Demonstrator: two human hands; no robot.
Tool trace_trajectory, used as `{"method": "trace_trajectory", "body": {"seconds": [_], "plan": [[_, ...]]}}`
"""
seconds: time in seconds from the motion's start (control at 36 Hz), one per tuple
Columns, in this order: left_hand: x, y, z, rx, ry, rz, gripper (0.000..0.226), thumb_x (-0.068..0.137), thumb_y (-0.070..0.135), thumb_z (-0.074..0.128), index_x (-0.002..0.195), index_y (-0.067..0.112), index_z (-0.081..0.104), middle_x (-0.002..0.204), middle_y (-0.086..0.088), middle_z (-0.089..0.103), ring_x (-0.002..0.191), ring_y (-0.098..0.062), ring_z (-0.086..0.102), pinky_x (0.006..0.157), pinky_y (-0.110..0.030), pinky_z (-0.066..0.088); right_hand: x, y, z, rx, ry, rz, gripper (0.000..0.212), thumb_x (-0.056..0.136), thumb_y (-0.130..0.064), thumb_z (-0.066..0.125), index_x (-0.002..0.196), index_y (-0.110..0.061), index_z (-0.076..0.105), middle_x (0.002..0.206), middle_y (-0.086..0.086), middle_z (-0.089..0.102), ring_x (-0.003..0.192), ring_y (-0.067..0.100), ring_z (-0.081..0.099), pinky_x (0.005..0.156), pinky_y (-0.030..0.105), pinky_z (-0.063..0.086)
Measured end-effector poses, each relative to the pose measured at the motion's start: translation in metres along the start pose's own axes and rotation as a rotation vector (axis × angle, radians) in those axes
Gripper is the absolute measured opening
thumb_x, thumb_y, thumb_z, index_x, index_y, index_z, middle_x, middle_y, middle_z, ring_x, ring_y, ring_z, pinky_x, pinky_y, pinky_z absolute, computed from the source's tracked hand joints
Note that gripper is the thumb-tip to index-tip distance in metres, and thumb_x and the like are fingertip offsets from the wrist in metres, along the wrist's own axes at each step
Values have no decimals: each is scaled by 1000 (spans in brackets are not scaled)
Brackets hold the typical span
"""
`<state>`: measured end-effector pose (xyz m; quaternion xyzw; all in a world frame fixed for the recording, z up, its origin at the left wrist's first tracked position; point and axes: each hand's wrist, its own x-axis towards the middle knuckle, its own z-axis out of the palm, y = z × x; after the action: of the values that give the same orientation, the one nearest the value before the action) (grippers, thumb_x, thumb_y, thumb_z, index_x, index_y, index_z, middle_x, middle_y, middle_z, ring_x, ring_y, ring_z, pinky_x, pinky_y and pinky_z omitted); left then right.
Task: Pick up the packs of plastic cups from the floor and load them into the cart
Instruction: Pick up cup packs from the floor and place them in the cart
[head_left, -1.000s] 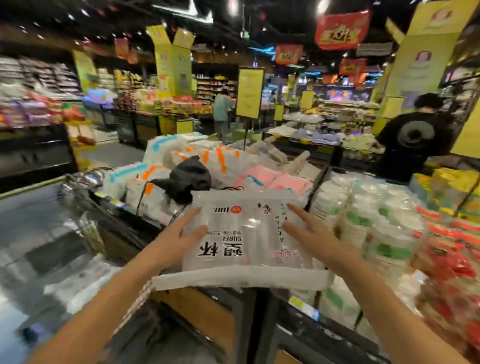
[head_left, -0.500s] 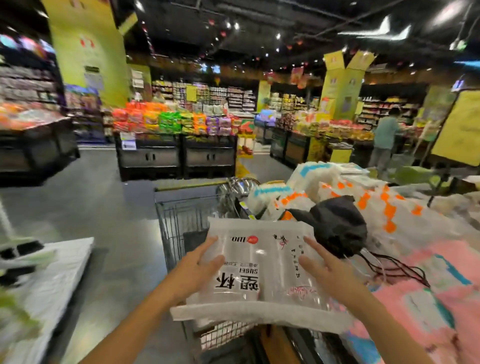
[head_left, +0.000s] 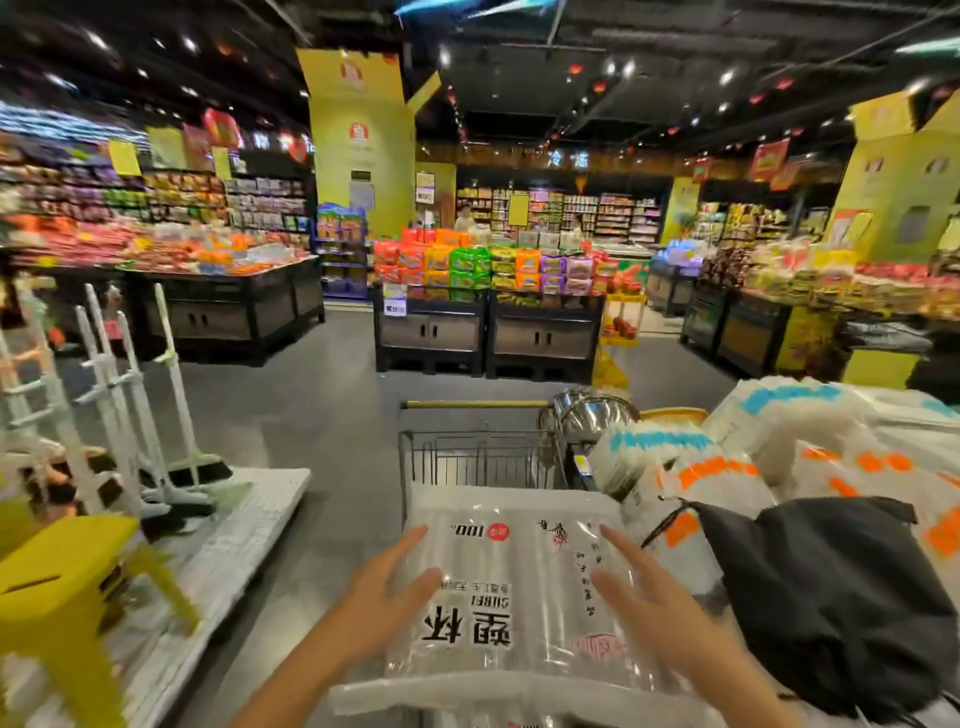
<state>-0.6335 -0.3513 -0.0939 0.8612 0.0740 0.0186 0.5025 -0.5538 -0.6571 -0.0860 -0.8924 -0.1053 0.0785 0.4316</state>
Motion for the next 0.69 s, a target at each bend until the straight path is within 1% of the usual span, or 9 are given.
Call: {"method": "trace_trajectory", "body": {"seconds": [0.08,0.17,0.25,0.36,0.42,0.47,0.53,0.61,0.69], "plan": [[26,-5,-7,-1,23,-9,60,89,58,54,144,51,31,154,16,30,139,-12,34,113,-37,31,36,2,6,14,-36,26,58,89,-64,53,141,-62,28,157,-12,32,141,19,36,115,42,32],[59,-10,-17,-15,26,-10,60,90,56,54,145,50,30,153,17,29,140,-12,33,113,-37,30,75,0,13,31,-48,-6,59,84,-70,54,136,-70,27,157,-15,30,142,16,34,115,42,32],[95,-16,-28,-28,17,-17,62,88,59,55,144,54,30,155,17,27,141,-15,32,113,-41,31,109,-9,19,8,-37,-15,58,87,-67,52,139,-67,26,156,-15,33,142,15,35,114,42,33],[139,-20,-41,-48,6,-14,61,91,53,56,146,48,31,156,13,29,141,-16,33,112,-38,31,152,-20,25,-16,-38,-15,59,90,-64,51,143,-62,25,159,-7,30,144,18,31,115,45,32],[159,-24,-45,-55,-2,-6,61,92,49,56,147,45,31,155,11,31,141,-15,32,112,-35,30,170,-21,28,-9,-33,-4,59,89,-65,52,142,-63,26,158,-8,30,144,19,31,115,47,32],[181,-32,-47,-55,-15,0,60,93,48,56,148,43,31,155,9,32,142,-15,31,113,-34,29,188,-20,33,-6,-23,11,58,88,-65,53,140,-65,27,157,-8,33,142,20,35,114,48,34],[203,-41,-44,-34,-25,-18,60,93,48,55,148,44,30,155,10,31,142,-15,31,114,-37,29,206,-15,38,-41,-19,11,59,90,-62,53,143,-60,27,156,-9,33,139,20,39,112,44,35],[233,-59,-36,-31,-46,-34,62,93,49,55,149,44,27,155,12,30,142,-14,32,114,-39,30,234,-4,47,-53,-41,35,60,95,-51,53,149,-49,26,155,-13,32,139,15,37,105,30,32],[261,-83,-19,-33,-71,-66,64,92,52,55,149,46,25,156,16,28,142,-12,32,114,-39,31,264,17,59,-79,-57,69,60,96,-47,54,150,-48,27,154,-12,35,133,13,43,98,24,31]]}}
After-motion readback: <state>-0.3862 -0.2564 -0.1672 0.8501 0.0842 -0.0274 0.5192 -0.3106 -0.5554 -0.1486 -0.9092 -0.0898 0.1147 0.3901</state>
